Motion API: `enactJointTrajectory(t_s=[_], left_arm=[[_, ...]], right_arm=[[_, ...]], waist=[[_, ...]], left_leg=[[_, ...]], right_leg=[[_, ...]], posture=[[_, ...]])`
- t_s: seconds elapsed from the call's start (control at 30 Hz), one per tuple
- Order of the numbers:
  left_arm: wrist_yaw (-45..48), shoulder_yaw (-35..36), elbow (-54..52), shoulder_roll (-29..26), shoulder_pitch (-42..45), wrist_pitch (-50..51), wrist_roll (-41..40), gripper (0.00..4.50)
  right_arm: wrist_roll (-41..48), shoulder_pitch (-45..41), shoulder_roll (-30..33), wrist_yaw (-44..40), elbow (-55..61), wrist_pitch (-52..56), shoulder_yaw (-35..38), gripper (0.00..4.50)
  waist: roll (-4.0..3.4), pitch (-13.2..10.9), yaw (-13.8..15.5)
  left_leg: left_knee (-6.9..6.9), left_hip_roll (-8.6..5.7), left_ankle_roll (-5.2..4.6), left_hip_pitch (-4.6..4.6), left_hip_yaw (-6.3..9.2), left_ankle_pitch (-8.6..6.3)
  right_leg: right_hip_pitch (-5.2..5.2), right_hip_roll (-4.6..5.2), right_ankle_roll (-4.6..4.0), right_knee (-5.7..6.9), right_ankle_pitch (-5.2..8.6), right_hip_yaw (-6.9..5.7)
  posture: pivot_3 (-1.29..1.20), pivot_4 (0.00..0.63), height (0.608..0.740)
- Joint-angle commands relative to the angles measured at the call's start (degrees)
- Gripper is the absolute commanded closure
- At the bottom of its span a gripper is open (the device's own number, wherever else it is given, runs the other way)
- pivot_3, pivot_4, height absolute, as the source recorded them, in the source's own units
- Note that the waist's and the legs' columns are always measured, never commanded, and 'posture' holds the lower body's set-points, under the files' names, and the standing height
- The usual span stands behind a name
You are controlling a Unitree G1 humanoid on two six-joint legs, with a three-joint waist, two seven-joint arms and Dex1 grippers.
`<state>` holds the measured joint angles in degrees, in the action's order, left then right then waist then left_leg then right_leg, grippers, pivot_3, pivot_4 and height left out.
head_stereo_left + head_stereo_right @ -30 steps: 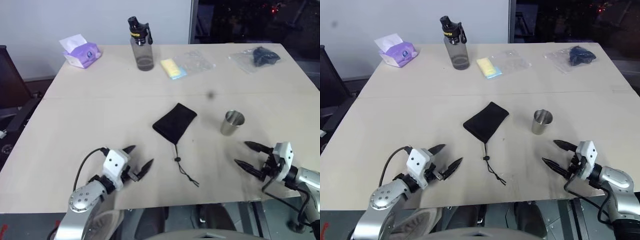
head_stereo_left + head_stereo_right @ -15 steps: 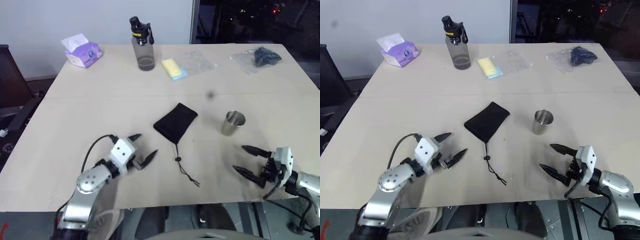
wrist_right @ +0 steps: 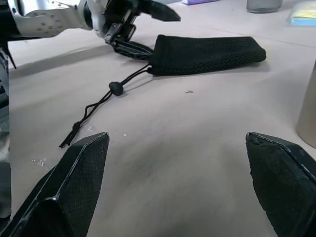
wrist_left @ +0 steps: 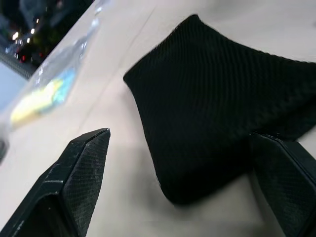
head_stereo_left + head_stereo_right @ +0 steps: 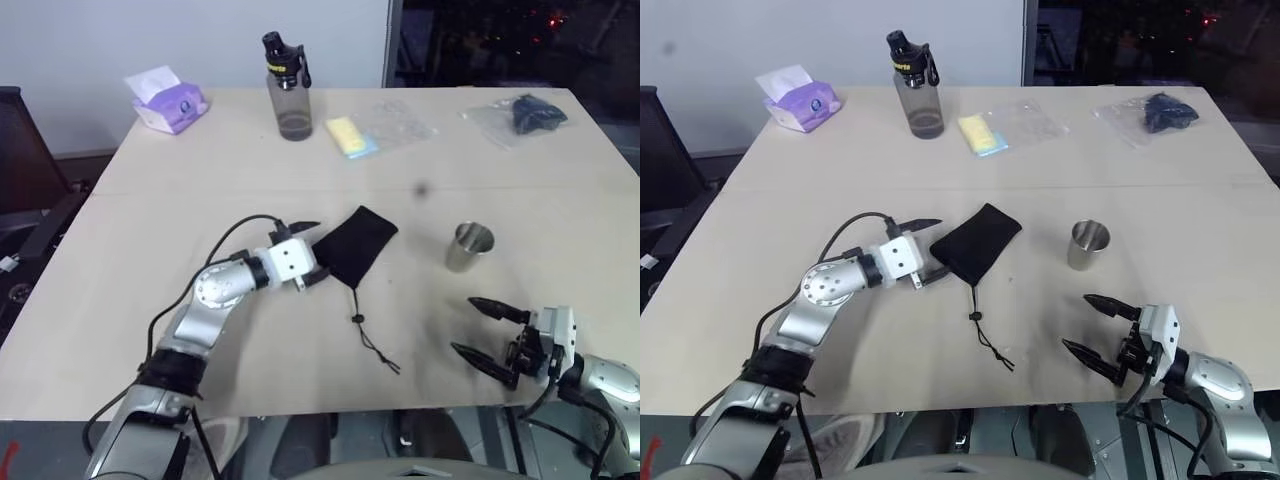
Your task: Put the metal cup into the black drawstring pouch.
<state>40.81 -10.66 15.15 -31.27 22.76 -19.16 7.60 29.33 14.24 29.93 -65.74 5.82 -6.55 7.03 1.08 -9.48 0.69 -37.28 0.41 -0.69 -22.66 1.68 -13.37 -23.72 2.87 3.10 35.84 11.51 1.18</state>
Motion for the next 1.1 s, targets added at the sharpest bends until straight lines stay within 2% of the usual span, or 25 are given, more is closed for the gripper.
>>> enactJointTrajectory(t_s=[0.03,0.13,0.17,0.2,0.27,0.37,0.47,0.6,0.67,0.83,1.0,1.1], left_arm=[[-3.5,-2.5,3.1,0.5,4.6,-6.8,5.6,0.00],[-4.7,-4.9,5.3,0.6,6.7,-10.4,9.2,0.00],[-4.9,-5.3,5.8,0.7,7.0,-11.1,9.7,0.51],[-5.0,-5.8,6.4,0.8,7.4,-11.8,10.2,0.74],[-5.1,-6.9,7.2,1.2,8.0,-12.7,11.0,1.62],[-5.7,-7.9,8.3,2.0,8.8,-13.1,11.9,3.14],[-5.9,-8.4,9.3,2.5,9.5,-13.3,12.2,4.43],[-5.7,-8.3,9.8,3.0,9.9,-13.4,11.5,4.43],[-4.4,-6.8,8.6,4.5,9.1,-10.3,7.6,4.43],[2.5,-2.0,-1.8,10.0,5.2,9.5,-9.3,4.43],[3.0,0.4,-13.1,12.8,3.4,27.5,-18.5,4.43],[-0.5,2.1,-17.5,15.2,4.4,38.6,-22.5,4.43]], right_arm=[[0.9,1.1,-0.4,1.0,3.3,-0.6,0.9,0.01],[1.0,1.8,-0.5,1.6,3.9,-0.5,0.8,0.01],[1.0,2.0,-0.5,1.7,4.2,-0.4,0.8,0.00],[1.0,2.2,-0.6,1.8,4.4,-0.4,0.8,0.00],[1.3,2.3,-0.9,2.1,4.9,-0.3,0.6,0.00],[1.8,2.0,-1.2,2.5,5.6,0.0,0.5,0.00],[1.8,1.7,-1.2,2.6,5.6,-0.1,0.6,0.00],[2.1,1.3,-1.5,3.3,5.9,-0.5,1.2,0.00],[1.3,0.6,-1.7,4.1,6.2,-1.9,1.6,0.00],[1.2,-5.3,-1.8,9.7,11.4,-0.9,2.4,0.00],[-2.6,-13.1,-1.6,20.9,12.1,5.6,3.0,0.00],[-7.8,-16.4,2.1,21.4,11.2,7.6,1.2,0.00]], waist=[[0.00,0.0,0.1],[0.00,0.0,0.1],[0.00,0.0,0.1],[0.00,0.0,0.0],[0.00,0.0,0.0],[0.00,0.0,0.1],[-0.01,0.0,0.1],[-0.02,0.0,0.1],[-0.03,0.0,0.1],[-0.03,0.0,-0.2],[-0.03,0.0,-0.7],[-0.04,0.0,-0.5]], left_leg=[[0.00,0.00,0.00,0.00,0.00,0.00],[0.00,-0.01,0.00,-0.01,-0.01,0.00],[0.00,-0.01,0.00,-0.02,-0.01,0.00],[0.00,-0.01,0.00,-0.01,-0.02,0.00],[0.00,-0.01,0.00,-0.01,-0.02,0.00],[0.00,-0.01,0.00,-0.01,0.00,0.00],[-0.03,-0.03,0.00,-0.01,0.00,0.00],[-0.03,-0.03,0.00,-0.01,0.00,0.00],[-0.03,-0.03,0.00,0.00,0.02,0.00],[-0.07,-0.03,-0.01,-0.04,0.00,0.00],[-0.07,0.00,0.00,-0.01,0.15,0.01],[-0.07,-0.04,0.00,-0.05,0.20,0.01]], right_leg=[[0.00,0.00,0.00,0.00,0.00,0.00],[0.00,0.01,0.01,0.00,-0.01,0.02],[0.00,0.00,0.01,0.00,-0.01,0.02],[0.00,0.01,0.01,0.00,-0.01,0.03],[0.00,0.00,0.01,0.00,-0.01,0.03],[0.00,0.00,0.01,0.02,-0.01,0.01],[0.02,0.01,0.02,0.02,-0.01,0.01],[0.03,0.01,0.02,0.02,-0.01,0.02],[0.03,0.01,0.05,0.03,-0.03,0.00],[0.01,0.01,0.10,0.04,-0.06,0.02],[0.02,-0.05,0.15,0.11,-0.09,-0.07],[0.03,-0.05,0.14,0.12,-0.13,-0.11]], posture=[[0.00,0.150,0.740],[0.00,0.150,0.740],[0.00,0.150,0.740],[0.00,0.150,0.740],[0.00,0.150,0.740],[0.00,0.150,0.740],[0.00,0.150,0.740],[0.00,0.150,0.740],[0.00,0.150,0.740],[0.00,0.150,0.740],[0.00,0.150,0.740],[0.00,0.150,0.740]])
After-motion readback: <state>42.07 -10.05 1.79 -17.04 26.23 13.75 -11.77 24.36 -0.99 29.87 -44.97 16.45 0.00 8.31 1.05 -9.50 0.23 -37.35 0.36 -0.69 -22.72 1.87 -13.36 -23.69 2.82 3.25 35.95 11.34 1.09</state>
